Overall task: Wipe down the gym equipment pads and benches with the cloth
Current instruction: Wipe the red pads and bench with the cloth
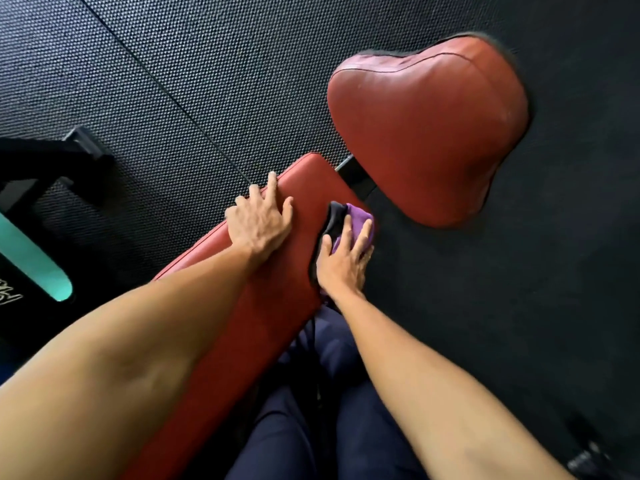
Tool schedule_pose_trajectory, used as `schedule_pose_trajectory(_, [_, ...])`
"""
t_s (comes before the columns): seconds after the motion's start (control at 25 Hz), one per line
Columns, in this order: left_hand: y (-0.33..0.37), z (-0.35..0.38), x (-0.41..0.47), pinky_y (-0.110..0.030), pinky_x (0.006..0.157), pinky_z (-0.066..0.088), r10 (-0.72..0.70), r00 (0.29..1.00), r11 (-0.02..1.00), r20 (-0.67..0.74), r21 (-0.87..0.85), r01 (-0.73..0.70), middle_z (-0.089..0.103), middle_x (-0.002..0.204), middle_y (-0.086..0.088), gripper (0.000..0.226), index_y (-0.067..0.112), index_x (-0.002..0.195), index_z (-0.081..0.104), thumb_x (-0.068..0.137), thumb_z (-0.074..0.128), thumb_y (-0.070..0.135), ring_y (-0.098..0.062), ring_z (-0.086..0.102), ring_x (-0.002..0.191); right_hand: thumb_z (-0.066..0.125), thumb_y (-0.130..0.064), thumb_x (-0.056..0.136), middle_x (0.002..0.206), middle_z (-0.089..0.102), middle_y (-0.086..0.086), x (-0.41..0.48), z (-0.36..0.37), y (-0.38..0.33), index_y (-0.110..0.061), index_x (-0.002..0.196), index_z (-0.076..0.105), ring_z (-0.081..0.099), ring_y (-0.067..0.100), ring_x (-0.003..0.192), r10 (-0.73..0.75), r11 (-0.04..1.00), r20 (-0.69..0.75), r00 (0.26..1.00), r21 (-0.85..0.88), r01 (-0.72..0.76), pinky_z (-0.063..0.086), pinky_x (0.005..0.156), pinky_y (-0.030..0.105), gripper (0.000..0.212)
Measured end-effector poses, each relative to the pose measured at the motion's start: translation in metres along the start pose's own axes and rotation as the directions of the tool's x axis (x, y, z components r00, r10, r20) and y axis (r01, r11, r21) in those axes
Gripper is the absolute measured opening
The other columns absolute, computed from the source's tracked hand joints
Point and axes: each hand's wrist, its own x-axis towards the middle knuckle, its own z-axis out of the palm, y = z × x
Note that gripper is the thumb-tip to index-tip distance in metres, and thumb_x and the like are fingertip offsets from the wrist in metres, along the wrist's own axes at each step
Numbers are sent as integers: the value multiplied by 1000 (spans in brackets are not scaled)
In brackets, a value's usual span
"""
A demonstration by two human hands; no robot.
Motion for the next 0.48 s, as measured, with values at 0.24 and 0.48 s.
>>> schedule_pose_trajectory(0.24, [1, 0, 2, -50, 85, 45, -13, 1000, 999, -5, 29, 14, 53, 131, -14, 69, 28, 156, 25, 98, 26, 65, -40, 59, 106, 43, -52, 103, 170, -14, -5, 14, -5, -12, -40, 162, 8, 7, 41, 155, 122, 991, -35, 992, 63, -120, 25, 119, 58, 70])
schedule_pose_trajectory(0.48, [0, -2, 1, -51, 87, 46, -28, 999, 999, 29, 25, 27, 52, 133, -13, 69, 29, 158, 24, 99, 25, 65, -40, 57, 110, 49, -50, 100, 171, 0, 14, -29, 14, 3, -22, 163, 17, 20, 45, 151, 15, 1000, -95, 995, 24, -12, 27, 120, 59, 77])
